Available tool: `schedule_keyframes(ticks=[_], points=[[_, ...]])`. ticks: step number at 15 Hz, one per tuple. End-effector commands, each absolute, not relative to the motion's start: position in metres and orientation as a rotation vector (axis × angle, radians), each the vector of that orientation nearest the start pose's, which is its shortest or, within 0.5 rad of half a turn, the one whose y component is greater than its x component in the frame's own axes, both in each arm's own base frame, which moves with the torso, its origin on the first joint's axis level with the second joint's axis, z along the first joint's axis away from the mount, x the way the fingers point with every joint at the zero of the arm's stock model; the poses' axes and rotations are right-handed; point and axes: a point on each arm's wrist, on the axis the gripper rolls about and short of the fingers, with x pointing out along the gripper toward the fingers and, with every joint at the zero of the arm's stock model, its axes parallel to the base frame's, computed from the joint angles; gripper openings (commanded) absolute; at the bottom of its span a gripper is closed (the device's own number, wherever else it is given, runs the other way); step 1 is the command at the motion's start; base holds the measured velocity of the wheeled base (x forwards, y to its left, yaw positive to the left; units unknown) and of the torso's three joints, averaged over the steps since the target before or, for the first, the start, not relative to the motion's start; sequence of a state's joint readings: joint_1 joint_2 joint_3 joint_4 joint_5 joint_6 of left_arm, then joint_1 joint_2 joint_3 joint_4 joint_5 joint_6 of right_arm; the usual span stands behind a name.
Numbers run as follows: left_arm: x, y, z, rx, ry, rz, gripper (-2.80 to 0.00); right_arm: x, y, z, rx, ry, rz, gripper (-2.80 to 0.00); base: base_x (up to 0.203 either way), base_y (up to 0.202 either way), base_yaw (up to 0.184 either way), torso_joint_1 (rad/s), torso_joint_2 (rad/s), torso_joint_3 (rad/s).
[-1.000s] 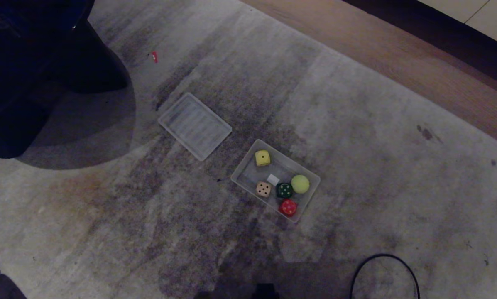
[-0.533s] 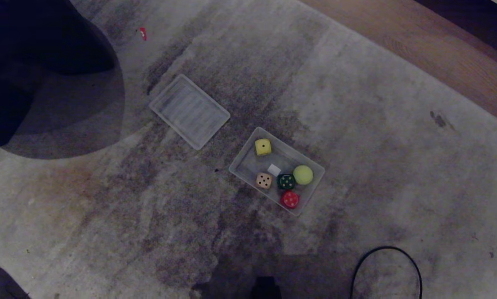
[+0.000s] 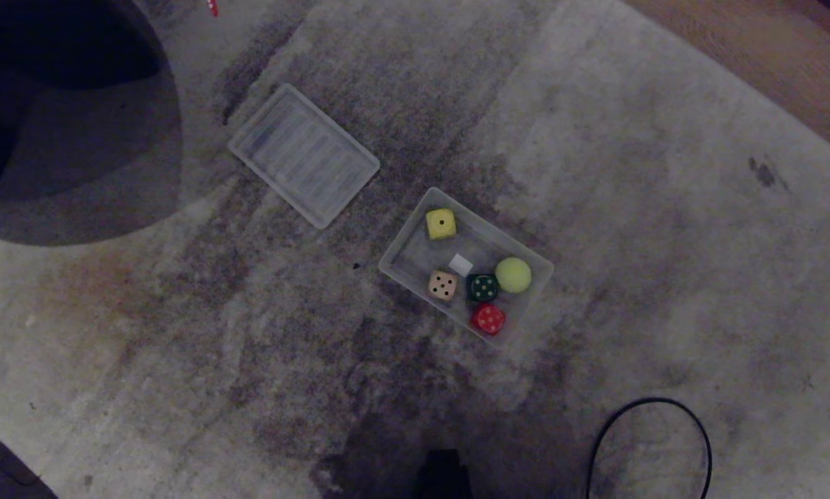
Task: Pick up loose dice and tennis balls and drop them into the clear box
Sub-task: Put the ball in the box
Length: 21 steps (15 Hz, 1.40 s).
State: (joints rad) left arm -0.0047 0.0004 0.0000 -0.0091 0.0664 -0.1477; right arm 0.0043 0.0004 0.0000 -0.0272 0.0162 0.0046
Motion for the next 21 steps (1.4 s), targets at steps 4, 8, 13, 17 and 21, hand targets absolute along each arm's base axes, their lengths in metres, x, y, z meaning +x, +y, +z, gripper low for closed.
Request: schedule_keyframes(ticks=[4,8,13,17,21], points=[[-0.023,0.002,0.076,-0.147,-0.012,0.062,-2.80,-0.022,0.000,0.075,-0.006,-0.015,0.021,-2.80,0.000,0.000,0.000,0.003,0.00,-0.178],[-0.023,0.002,0.076,-0.147,-0.012,0.061,-2.80,-0.022,0.000,0.076,-0.009,-0.017,0.020,-2.80,0.000,0.000,0.000,0.003,0.00,-0.025],[-0.023,0.002,0.076,-0.147,-0.012,0.062,-2.80,-0.010,0.001,0.115,0.084,0.173,0.040,-2.80,0.000,0.000,0.000,0.000,0.00,0.000],[-0.023,0.002,0.076,-0.147,-0.012,0.061,-2.80,0.052,0.004,0.150,0.245,0.469,0.088,-2.80,0.000,0.000,0.000,0.000,0.00,0.000],[-0.023,0.002,0.076,-0.147,-0.012,0.062,-2.80,0.145,0.015,0.148,0.406,0.605,0.138,-2.80,0.000,0.000,0.000,0.000,0.00,0.000]])
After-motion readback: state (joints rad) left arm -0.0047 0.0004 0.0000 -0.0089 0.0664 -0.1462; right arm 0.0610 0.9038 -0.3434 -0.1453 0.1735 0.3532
